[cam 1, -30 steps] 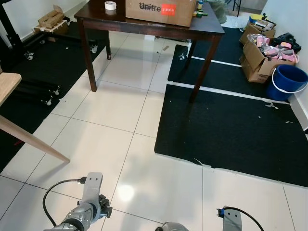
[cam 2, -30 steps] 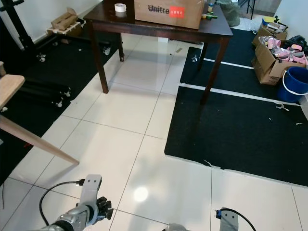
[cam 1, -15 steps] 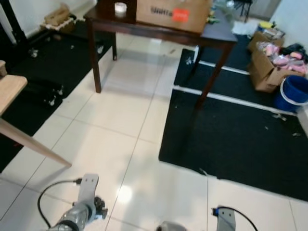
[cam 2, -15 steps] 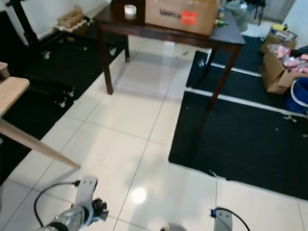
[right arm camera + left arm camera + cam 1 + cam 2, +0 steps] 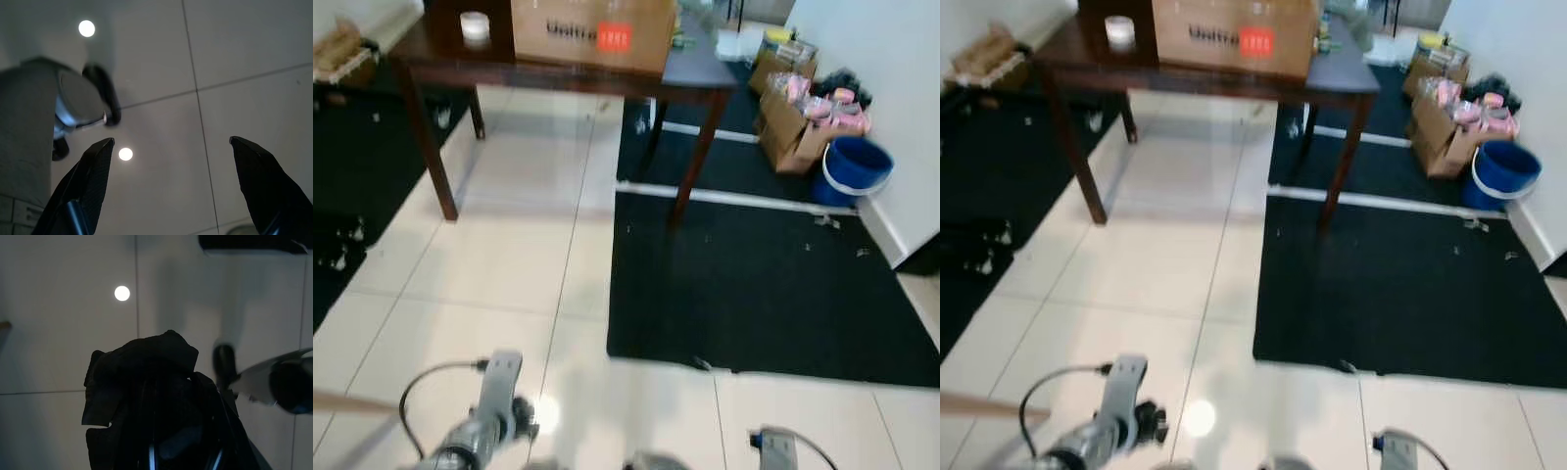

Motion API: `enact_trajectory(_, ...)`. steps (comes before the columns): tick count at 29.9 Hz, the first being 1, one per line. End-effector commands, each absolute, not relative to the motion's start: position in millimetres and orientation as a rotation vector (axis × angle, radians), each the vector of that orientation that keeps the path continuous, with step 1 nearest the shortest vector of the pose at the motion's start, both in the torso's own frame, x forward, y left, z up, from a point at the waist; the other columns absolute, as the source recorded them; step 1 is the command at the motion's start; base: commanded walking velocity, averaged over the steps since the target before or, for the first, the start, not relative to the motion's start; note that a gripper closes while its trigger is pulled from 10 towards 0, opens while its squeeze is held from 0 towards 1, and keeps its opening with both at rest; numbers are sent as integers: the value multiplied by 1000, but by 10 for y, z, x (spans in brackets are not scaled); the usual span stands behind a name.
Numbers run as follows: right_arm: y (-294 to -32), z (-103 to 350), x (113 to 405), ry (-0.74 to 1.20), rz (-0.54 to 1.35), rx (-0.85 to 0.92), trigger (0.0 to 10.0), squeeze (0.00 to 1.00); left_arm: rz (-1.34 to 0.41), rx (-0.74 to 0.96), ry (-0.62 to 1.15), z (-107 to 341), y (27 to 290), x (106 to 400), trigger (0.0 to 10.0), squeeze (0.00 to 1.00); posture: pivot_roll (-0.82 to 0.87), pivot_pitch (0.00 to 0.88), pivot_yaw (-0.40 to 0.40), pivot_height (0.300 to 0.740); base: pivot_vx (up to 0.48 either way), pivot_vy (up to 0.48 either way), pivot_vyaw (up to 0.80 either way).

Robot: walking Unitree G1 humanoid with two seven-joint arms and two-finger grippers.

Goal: Picking trash to rubbish bin

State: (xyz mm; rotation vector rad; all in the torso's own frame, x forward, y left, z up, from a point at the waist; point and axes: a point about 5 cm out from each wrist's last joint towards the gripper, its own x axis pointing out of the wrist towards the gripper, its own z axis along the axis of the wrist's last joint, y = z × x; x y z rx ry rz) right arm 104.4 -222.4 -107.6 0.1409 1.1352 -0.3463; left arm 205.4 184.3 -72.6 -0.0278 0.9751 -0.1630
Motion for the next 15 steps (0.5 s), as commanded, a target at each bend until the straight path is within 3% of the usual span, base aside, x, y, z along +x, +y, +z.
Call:
enact_trajectory(1,-2279,-1057,1070,1121,-357,137,10000,0,-167,-32,1004,-776,1832,1964,10000,0,80,58,-47,740,304,0,0)
enact_trajectory(15,-2278,-1057,1074,1128,-348,133,10000,0,-183,-20,999,-760,1821,1995,10000,0,78,48,-45,740,303,0,-53)
